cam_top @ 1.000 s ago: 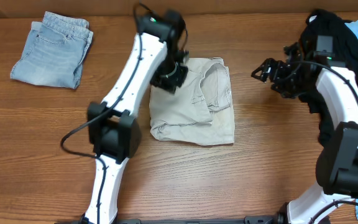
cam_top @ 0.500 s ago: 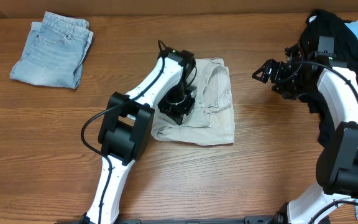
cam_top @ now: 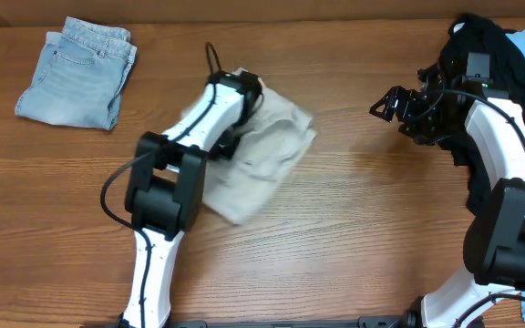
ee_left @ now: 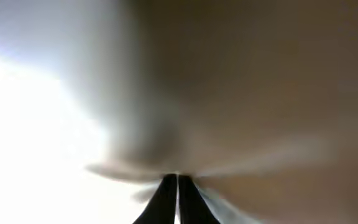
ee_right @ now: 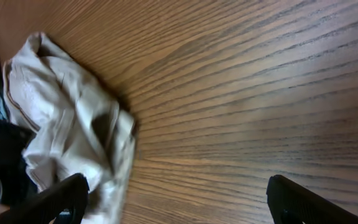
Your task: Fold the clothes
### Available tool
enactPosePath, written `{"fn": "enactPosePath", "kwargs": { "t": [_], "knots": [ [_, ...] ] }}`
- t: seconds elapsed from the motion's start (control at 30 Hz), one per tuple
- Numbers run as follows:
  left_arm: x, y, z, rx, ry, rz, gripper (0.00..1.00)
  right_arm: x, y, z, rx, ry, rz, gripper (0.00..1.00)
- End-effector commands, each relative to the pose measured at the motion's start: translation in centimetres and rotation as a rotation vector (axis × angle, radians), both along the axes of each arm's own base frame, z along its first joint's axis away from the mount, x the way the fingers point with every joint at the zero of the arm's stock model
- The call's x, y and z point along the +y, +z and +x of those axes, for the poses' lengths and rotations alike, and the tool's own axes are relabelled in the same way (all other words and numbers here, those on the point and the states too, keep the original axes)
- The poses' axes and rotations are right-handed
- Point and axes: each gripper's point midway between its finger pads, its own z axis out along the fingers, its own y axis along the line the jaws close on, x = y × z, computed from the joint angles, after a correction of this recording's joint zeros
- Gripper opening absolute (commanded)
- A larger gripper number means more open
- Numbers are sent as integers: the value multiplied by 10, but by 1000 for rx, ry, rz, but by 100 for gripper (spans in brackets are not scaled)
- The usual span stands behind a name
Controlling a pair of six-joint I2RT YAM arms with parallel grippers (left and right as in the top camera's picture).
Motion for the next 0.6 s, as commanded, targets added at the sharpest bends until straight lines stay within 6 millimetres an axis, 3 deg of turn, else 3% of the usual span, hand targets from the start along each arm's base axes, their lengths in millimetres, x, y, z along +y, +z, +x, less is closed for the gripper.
{"fn": "enactPosePath", "kwargs": {
  "t": [0.0,0.1,0.17,0.27,0.3,0.4,0.47,0.57],
  "knots": [
    [84,34,39,-172,-37,477,8,-1,18,6,-58,6,-11,96],
    [80,48,55,-215,-35,451,4,-1,18,7,-61,6,-12,96],
    [64,59,61,-228,-27,368,4,-2,19,8,-64,5,-12,98],
    [21,85,67,-231,-33,150,4,-1,19,7,-63,5,-12,98],
    [5,93,67,-207,-73,60,9,-1,18,7,-61,6,-12,98],
    [-45,122,64,-166,-208,-205,50,-1,18,5,-55,9,-13,99],
    [-75,139,60,-156,-296,-362,72,-2,17,5,-53,8,-15,99],
    [-94,147,54,-125,-384,-471,100,-2,17,5,-52,8,-15,100]
  ]
}}
